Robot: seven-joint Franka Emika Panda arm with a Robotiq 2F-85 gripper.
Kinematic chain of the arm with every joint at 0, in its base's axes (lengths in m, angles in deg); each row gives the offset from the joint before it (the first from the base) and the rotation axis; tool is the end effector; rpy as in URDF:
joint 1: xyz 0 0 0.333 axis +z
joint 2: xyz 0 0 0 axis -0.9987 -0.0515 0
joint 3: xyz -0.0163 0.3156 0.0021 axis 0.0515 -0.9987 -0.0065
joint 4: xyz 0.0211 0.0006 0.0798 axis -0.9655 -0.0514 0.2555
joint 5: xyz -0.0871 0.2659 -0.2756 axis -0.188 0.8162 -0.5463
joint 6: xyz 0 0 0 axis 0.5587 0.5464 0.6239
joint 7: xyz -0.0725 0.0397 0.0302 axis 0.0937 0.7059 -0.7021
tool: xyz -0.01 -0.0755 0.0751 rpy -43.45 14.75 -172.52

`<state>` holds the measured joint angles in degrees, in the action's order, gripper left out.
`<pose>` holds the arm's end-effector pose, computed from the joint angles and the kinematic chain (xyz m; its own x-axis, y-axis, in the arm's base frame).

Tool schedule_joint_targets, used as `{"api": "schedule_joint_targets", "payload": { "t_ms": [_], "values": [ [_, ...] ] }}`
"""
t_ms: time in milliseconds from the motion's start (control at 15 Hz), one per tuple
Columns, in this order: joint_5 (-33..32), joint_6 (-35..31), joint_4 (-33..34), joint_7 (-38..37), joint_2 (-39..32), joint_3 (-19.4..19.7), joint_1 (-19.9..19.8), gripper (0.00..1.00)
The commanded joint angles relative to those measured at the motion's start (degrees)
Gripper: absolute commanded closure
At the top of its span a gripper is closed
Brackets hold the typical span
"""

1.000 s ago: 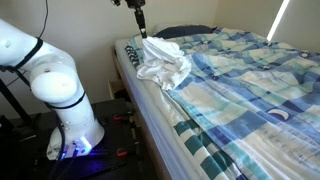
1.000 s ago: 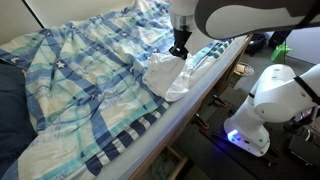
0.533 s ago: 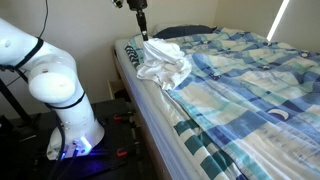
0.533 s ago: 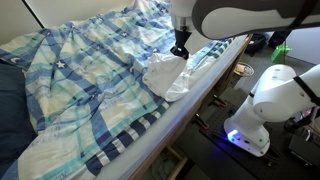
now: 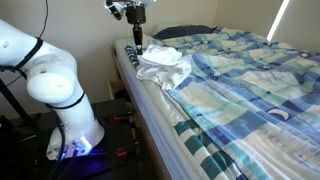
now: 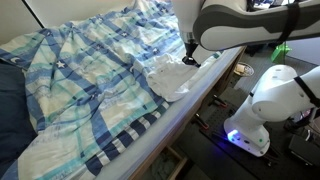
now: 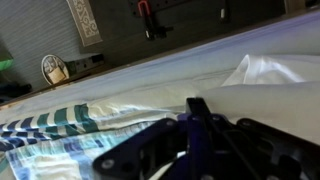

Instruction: Fold the white t-sheet on the bed

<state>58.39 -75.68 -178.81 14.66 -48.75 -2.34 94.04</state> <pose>0.2985 0.1291 0.4942 0.9688 -0.2424 0.0514 -0.2449 -0.9042 0.3499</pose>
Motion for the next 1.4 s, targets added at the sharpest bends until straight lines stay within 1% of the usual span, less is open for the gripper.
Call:
{"api": "schedule_joint_targets", "payload": {
  "t_ms": [0, 200, 333, 533, 600, 667, 733, 933, 1067, 1267, 1333],
  "values": [
    [0.13, 2.52, -3.61, 0.80, 3.42, 0.27, -0.78, 1.00],
    [0.23, 2.29, -5.54, 1.01, 4.16, 0.38, -0.81, 1.00],
    [0.72, 0.40, -7.17, 1.10, 5.41, 0.67, -0.48, 1.00],
    [0.92, 0.09, -7.84, 0.77, 5.56, 0.46, -0.67, 1.00],
    [0.99, 0.09, -7.71, 0.72, 5.33, 0.24, -0.65, 0.74],
    [1.08, 0.01, -7.65, 0.86, 5.21, 0.15, -0.52, 0.73],
    [1.14, -0.09, -7.44, 0.74, 4.98, -0.02, -0.49, 0.68],
    [1.53, -0.54, -5.92, 0.39, 4.07, -0.81, -0.20, 0.44],
    [1.69, -0.94, -4.52, 0.17, 4.04, -1.53, 0.17, 0.31],
    [2.07, -0.64, -0.97, -0.25, 4.73, -2.79, 0.95, 0.07],
    [2.33, -0.64, 0.10, -0.52, 4.89, -3.29, 1.18, 0.01]
  ]
}}
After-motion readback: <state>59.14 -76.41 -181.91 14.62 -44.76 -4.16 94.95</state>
